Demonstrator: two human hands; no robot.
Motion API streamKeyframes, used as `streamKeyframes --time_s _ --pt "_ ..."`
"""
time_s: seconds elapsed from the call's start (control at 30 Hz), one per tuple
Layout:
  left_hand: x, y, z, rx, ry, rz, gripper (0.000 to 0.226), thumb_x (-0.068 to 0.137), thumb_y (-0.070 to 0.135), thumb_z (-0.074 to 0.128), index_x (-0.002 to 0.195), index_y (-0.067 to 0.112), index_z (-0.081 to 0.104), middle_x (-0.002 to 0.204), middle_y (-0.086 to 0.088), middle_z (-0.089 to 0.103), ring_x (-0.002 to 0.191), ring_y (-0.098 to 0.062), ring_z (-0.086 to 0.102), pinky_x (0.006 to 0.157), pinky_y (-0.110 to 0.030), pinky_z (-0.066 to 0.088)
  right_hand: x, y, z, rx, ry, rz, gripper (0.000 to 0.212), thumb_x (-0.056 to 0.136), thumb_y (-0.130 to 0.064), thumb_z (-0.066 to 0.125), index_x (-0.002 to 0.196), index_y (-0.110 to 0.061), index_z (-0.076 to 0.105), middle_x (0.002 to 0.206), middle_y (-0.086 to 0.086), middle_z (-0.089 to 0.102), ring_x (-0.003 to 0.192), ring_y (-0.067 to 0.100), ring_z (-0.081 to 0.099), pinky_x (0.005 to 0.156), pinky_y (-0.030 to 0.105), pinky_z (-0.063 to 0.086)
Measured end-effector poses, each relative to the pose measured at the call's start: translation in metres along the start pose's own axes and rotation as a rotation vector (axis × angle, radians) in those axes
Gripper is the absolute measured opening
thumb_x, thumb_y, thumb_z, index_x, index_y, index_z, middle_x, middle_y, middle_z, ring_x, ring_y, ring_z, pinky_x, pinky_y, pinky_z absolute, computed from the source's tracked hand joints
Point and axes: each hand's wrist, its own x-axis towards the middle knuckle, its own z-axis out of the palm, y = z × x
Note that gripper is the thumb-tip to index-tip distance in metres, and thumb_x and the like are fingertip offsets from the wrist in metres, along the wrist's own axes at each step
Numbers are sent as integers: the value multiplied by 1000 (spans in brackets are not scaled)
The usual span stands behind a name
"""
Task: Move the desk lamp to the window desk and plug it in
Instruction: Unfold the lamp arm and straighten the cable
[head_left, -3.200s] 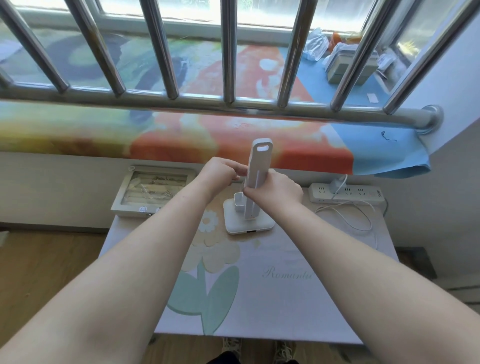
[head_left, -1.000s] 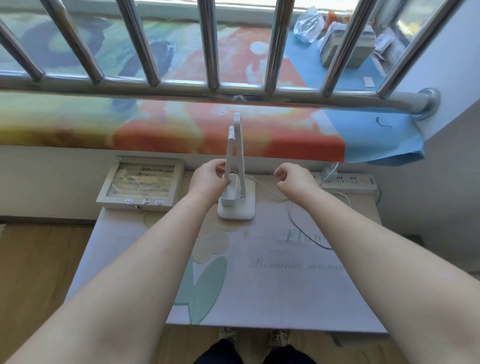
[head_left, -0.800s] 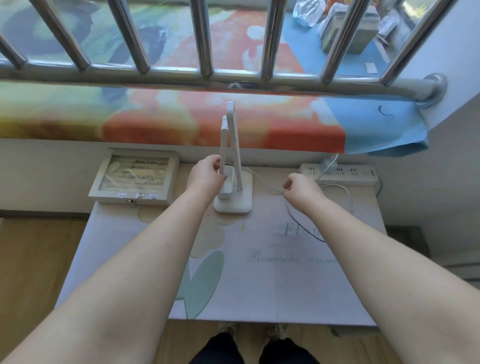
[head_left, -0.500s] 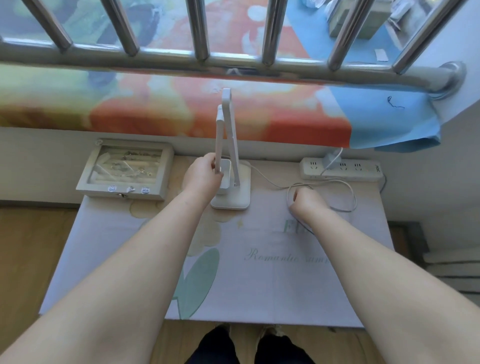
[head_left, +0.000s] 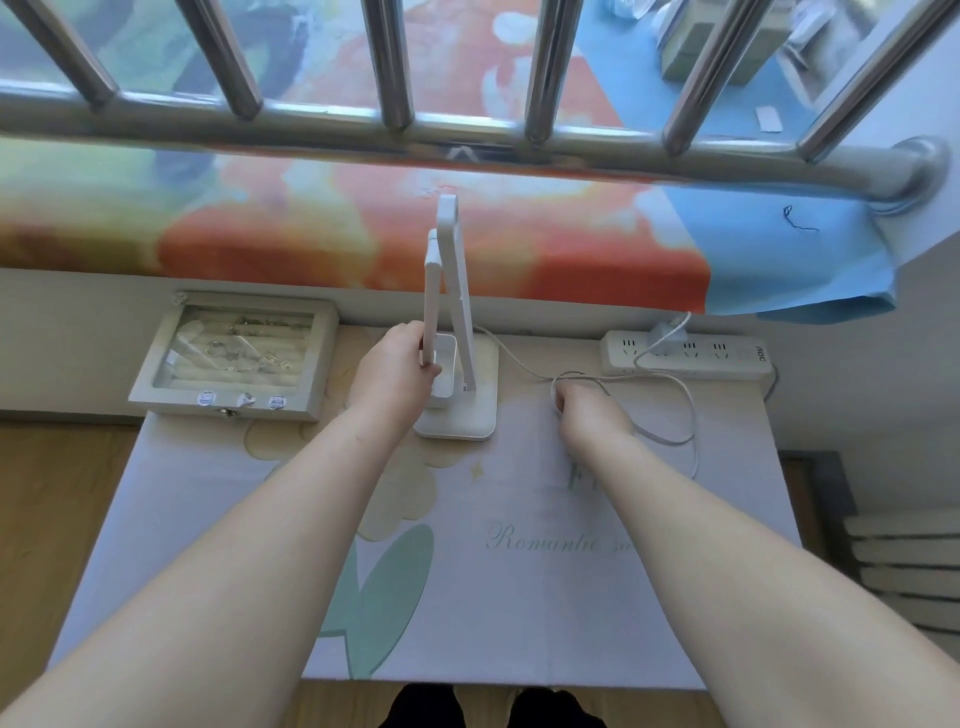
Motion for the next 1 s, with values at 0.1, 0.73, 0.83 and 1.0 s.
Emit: streamKeyframes --time_s 0.1,0.73,0.83,1.0 --pt "2 -2 -3 -11 12 -7 19 91 14 58 109 17 58 106 -1 61 95 -25 58 83 -42 50 3 -8 -3 78 32 -30 21 77 5 40 86 -14 44 91 16 56 79 30 48 64 30 34" --pt "15 -11 -12 -27 -8 5 24 88 14 61 111 23 60 110 3 61 95 -23 59 84 -40 51 36 -41 -8 38 -33 -109 43 88 5 37 127 -4 53 130 19 49 119 35 51 95 36 43" --pt "16 -9 -19 -5 -46 14 23 86 16 64 108 22 61 108 3 62 94 -22 60 82 -41 53 31 -42 -15 54 -27 -100 49 88 4 38 134 -7 50 135 19 47 121 37 51 96 38 43" --pt "16 -1 -34 -42 -56 46 27 82 16 68 107 25 61 104 6 64 94 -17 61 81 -40 54 21 -44 -34 106 1 -109 53 87 -1 41 139 -13 47 138 16 46 125 35 49 99 41 44"
